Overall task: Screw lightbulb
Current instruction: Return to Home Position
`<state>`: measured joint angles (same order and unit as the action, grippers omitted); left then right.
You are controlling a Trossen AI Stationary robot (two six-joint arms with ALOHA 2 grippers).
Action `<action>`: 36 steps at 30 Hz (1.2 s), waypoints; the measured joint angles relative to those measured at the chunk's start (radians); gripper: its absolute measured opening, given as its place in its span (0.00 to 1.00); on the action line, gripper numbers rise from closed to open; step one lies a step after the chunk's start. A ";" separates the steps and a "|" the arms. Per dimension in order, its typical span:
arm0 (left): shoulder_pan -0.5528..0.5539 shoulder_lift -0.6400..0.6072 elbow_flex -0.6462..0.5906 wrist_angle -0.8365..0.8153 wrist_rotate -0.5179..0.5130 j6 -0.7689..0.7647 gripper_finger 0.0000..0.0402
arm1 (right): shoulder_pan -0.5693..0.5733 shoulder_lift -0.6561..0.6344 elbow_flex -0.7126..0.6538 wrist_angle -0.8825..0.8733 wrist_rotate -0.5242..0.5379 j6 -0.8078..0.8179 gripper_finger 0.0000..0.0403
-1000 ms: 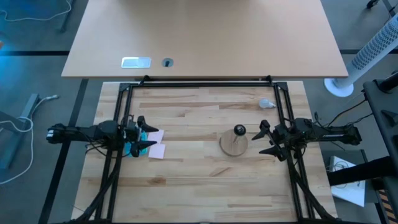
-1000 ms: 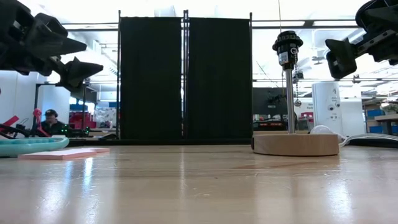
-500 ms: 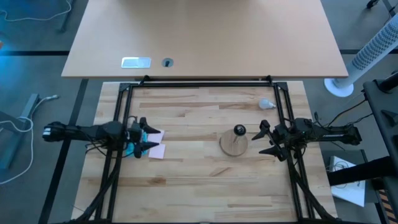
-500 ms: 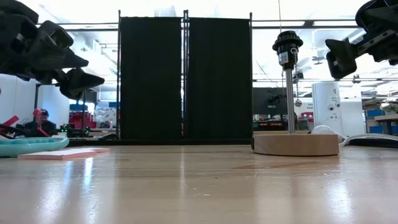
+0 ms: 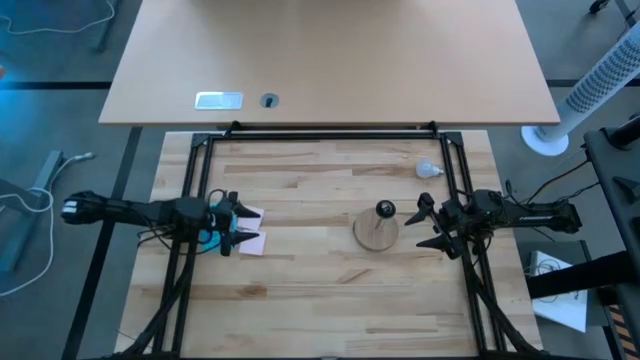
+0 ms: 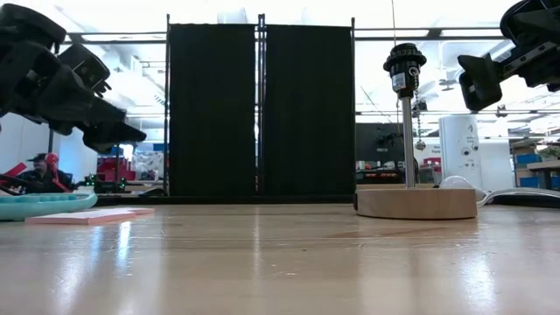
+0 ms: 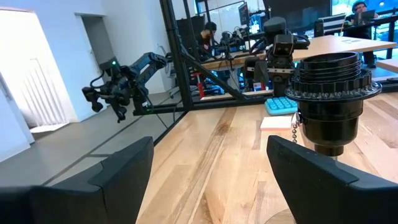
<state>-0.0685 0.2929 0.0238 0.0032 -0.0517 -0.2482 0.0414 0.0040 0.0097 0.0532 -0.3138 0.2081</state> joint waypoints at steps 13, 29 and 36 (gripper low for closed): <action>0.000 0.101 0.000 0.000 0.000 0.000 0.72 | 0.000 0.000 0.000 0.000 0.000 0.000 0.77; 0.000 0.170 0.000 0.001 0.000 0.000 0.72 | 0.000 0.000 0.000 0.000 0.000 0.000 0.77; 0.000 0.189 0.000 0.003 0.000 0.000 0.72 | 0.000 0.000 0.000 0.000 0.000 0.000 0.77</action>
<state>-0.0685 0.4817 0.0235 0.0061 -0.0517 -0.2483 0.0411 0.0044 0.0101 0.0536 -0.3138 0.2084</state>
